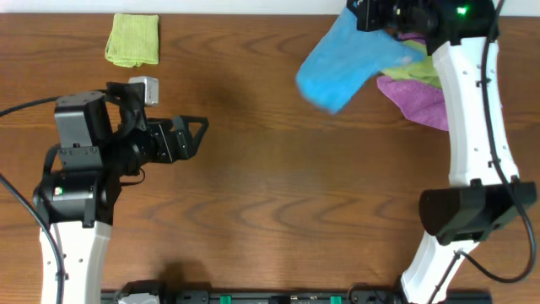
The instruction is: Fold the cloth
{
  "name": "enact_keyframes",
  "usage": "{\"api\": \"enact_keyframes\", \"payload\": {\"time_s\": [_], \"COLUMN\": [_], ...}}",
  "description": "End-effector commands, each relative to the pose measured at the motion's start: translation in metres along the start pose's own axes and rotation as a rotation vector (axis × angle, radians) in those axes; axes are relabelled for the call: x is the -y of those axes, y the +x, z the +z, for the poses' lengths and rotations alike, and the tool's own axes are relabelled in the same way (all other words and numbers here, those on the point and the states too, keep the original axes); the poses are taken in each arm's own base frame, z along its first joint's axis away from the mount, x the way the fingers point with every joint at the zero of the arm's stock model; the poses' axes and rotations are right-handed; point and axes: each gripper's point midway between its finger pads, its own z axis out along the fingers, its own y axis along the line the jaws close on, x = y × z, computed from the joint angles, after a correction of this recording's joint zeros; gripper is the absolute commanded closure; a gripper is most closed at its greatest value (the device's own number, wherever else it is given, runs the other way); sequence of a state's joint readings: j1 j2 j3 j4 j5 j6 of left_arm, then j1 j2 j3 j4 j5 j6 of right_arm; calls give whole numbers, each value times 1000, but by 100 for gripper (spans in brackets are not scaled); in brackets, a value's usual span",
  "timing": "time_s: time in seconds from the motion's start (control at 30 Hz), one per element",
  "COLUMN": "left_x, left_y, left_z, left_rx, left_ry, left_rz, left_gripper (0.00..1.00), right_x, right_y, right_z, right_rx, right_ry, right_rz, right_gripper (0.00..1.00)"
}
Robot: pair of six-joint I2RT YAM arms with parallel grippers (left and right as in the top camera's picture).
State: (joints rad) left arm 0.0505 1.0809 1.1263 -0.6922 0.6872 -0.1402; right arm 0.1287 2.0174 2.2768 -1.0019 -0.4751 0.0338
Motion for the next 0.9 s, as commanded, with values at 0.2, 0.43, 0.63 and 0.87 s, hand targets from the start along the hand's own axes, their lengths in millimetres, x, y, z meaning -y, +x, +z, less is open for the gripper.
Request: {"api": "enact_keyframes", "payload": {"time_s": [0.2, 0.43, 0.63, 0.87], "left_x": [-2, -3, -11, -23], "left_y": [-17, -13, -6, 0], "left_z": [-6, -5, -5, 12], "left_rx": [59, 45, 22, -39], "left_ry": [-34, -42, -79, -92], "left_rz": [61, 50, 28, -6], "left_gripper": [8, 9, 9, 10], "right_x": [-162, -147, -81, -31], "right_y": [102, 96, 108, 140], "right_z": [36, 33, 17, 6], "right_rx": [-336, -312, -419, -560], "right_ry": [-223, -4, 144, 206], "right_rz": [-295, -381, -287, -160], "right_gripper": [52, 26, 38, 98]}}
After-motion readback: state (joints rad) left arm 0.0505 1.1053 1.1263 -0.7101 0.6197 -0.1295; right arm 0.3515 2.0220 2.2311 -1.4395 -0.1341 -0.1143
